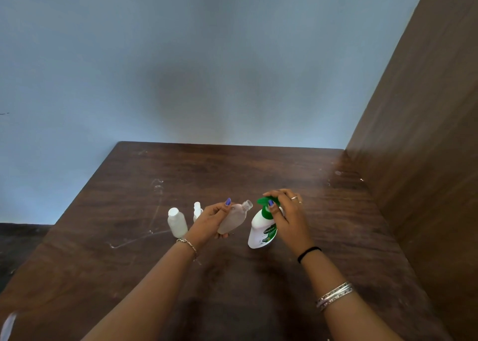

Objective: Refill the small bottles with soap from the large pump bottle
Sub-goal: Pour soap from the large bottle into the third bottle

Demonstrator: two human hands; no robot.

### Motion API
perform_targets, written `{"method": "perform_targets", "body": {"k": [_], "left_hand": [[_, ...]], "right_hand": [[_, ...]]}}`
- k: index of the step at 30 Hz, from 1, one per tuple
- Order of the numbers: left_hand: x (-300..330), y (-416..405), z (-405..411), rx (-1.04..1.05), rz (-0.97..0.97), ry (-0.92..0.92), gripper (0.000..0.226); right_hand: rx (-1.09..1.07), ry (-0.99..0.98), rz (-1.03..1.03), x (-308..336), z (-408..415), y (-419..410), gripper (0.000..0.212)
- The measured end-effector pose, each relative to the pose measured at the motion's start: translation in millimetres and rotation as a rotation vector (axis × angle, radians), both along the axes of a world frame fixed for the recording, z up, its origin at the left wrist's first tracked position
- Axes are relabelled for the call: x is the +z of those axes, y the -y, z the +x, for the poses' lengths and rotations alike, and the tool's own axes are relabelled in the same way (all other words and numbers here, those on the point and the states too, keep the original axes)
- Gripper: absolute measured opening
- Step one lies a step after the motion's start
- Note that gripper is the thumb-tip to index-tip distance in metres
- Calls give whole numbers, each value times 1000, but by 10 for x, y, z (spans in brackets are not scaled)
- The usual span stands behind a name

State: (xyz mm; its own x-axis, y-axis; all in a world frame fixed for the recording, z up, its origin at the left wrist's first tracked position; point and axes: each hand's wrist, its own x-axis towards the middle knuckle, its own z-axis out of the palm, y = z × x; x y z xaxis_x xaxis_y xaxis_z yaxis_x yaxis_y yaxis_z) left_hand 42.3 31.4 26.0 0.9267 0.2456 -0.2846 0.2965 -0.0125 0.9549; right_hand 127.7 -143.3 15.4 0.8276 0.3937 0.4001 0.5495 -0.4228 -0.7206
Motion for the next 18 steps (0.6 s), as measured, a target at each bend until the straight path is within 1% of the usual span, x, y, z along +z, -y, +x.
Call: {"method": "perform_targets", "body": {"k": [2, 3, 5, 7, 11, 13, 15, 16, 18], "left_hand": [[2, 5, 19, -9, 19, 2, 24], [7, 12, 31, -18, 31, 3, 25], [21, 25, 61, -35, 62, 10, 32], [32, 40, 93, -35, 78, 7, 36], [39, 59, 149, -21, 108, 9, 29], [25, 57, 165, -15, 126, 18, 30], [14, 56, 171, -9, 130, 21, 31], [10, 55, 174, -9, 131, 19, 31], [6, 58, 179, -11, 134, 15, 30]], "right_hand": [[18, -28, -15, 42, 7, 11, 47], [24, -39, -24, 56, 7, 16, 42], [35, -48, -33, 71, 17, 24, 33], [44, -48, -33, 68, 28, 31, 31], [47, -55, -50, 73, 44, 35, 31], [49, -72, -31, 102, 56, 28, 36], [20, -88, 5, 189, 101, -18, 48], [1, -116, -8, 258, 144, -60, 48], [-34, -224, -139, 395, 280, -187, 37]]}}
